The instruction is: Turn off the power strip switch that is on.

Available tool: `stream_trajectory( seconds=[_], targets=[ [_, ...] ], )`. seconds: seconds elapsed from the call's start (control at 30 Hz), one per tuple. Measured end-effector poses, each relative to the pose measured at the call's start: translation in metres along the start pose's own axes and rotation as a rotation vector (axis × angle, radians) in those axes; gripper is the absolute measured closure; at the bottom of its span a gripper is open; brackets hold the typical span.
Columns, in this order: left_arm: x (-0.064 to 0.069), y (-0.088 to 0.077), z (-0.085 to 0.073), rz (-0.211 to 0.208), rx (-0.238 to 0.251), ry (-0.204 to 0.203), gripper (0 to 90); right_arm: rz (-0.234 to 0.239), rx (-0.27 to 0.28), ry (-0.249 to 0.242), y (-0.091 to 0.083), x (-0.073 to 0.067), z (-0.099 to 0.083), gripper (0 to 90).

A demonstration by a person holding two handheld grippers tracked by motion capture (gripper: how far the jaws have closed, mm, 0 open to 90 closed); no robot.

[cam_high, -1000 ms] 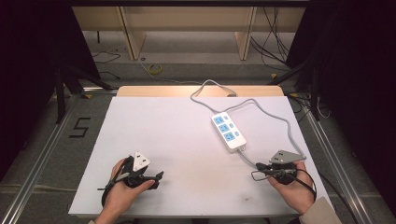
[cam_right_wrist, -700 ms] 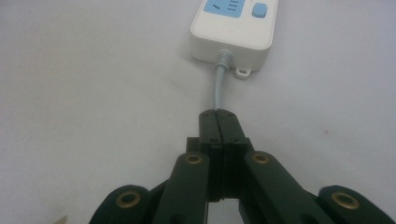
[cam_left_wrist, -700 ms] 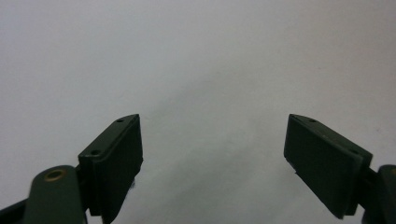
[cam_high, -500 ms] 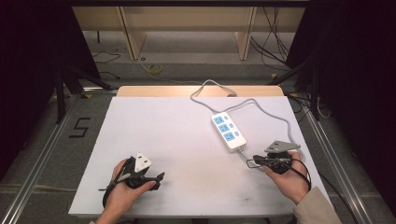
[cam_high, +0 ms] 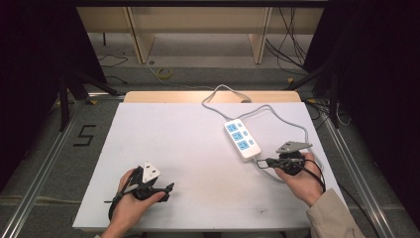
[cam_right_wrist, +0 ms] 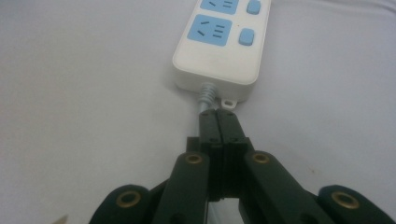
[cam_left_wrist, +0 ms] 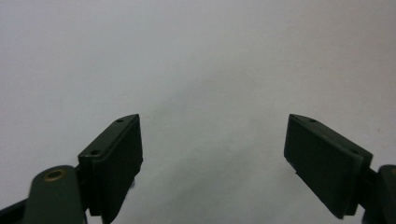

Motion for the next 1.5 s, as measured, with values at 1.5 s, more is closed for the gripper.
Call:
stream_trajectory(
  seconds=[1.5],
  targets=[
    [0.0,0.0,0.0,0.002,0.0,0.0,19.2,-0.01,-0.055,-0.018,0.02,0.02,0.032,90.0]
  ],
)
Point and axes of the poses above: each handheld gripper's, and its own axes: y roughly forward along the jaws, z roughly out of its top, x roughly to its right, the point moved 6 cm from there along y, roughly forward along the jaws, and after that the axes turned 7 degrees about -y, right-handed, at the moved point
